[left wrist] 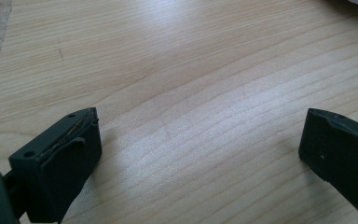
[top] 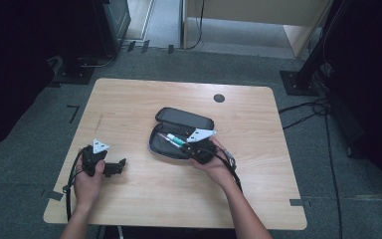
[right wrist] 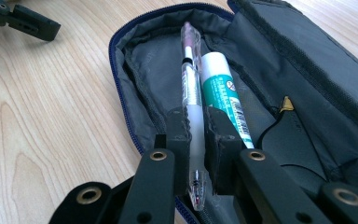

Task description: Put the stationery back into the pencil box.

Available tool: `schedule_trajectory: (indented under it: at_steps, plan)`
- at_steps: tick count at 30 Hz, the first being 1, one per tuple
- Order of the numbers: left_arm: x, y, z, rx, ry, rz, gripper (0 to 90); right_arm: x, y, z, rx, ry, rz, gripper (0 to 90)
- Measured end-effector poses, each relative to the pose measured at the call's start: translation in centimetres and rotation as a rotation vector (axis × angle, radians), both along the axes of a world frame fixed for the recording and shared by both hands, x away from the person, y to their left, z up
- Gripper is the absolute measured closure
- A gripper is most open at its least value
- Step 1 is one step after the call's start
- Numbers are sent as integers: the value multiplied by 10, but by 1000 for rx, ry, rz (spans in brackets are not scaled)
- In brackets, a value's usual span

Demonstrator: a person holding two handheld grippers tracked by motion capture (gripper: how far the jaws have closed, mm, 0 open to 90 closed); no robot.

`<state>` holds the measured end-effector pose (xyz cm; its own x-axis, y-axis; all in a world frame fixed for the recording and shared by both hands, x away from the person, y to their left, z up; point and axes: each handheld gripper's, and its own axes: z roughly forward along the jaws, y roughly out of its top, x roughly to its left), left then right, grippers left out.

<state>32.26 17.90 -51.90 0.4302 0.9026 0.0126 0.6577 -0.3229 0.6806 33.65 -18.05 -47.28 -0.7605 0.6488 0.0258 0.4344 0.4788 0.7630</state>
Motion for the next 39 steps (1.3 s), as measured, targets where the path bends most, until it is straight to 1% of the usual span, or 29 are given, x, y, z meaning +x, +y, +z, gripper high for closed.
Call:
schedule_trajectory:
  at_steps: [9,16,20,24,25,26,27,28,29,30,31,32,33,34,36,37,38,39]
  plan:
    - [0,0,0,0,0,0,0,2,0,-3,-4,15,-5,807]
    - [0,0,0,0,0,0,0,5,-2,-7,-10,19,-39,790]
    - [0,0,0,0,0,0,0,5,-2,-8,-10,15,-45,784]
    - [0,0,0,0,0,0,0,4,-4,-6,2,10,-56,742]
    - [0,0,0,0,0,0,0,4,-5,-5,11,12,-62,724]
    - [0,0,0,1,0,0,0,4,-5,-5,11,12,-62,724]
    - [0,0,0,0,0,0,0,4,-6,-4,17,8,-62,696]
    - [0,0,0,0,0,-1,0,3,-7,-3,29,11,-71,644]
    - [0,0,0,0,0,-1,0,2,-9,-1,45,5,-90,558]
    - [0,0,0,0,0,-1,0,1,-10,0,55,-5,-106,509]
    - [0,0,0,1,0,-1,0,0,-14,2,67,-3,-160,363]
    - [0,0,0,0,0,-1,0,0,-14,2,67,-3,-160,363]
    - [0,0,0,1,0,-1,0,-1,-18,4,65,-19,-207,245]
    - [0,0,0,0,0,-1,0,-1,-18,4,65,-19,-207,245]
    - [0,0,0,1,0,-1,0,-3,-24,6,77,-10,-236,123]
    - [0,0,0,0,0,-1,0,-3,-27,7,86,-6,-254,93]
    - [0,0,0,0,0,-1,0,-5,-30,8,94,0,-275,45]
    - [0,0,0,1,0,-1,0,-8,-37,9,79,-1,-305,0]
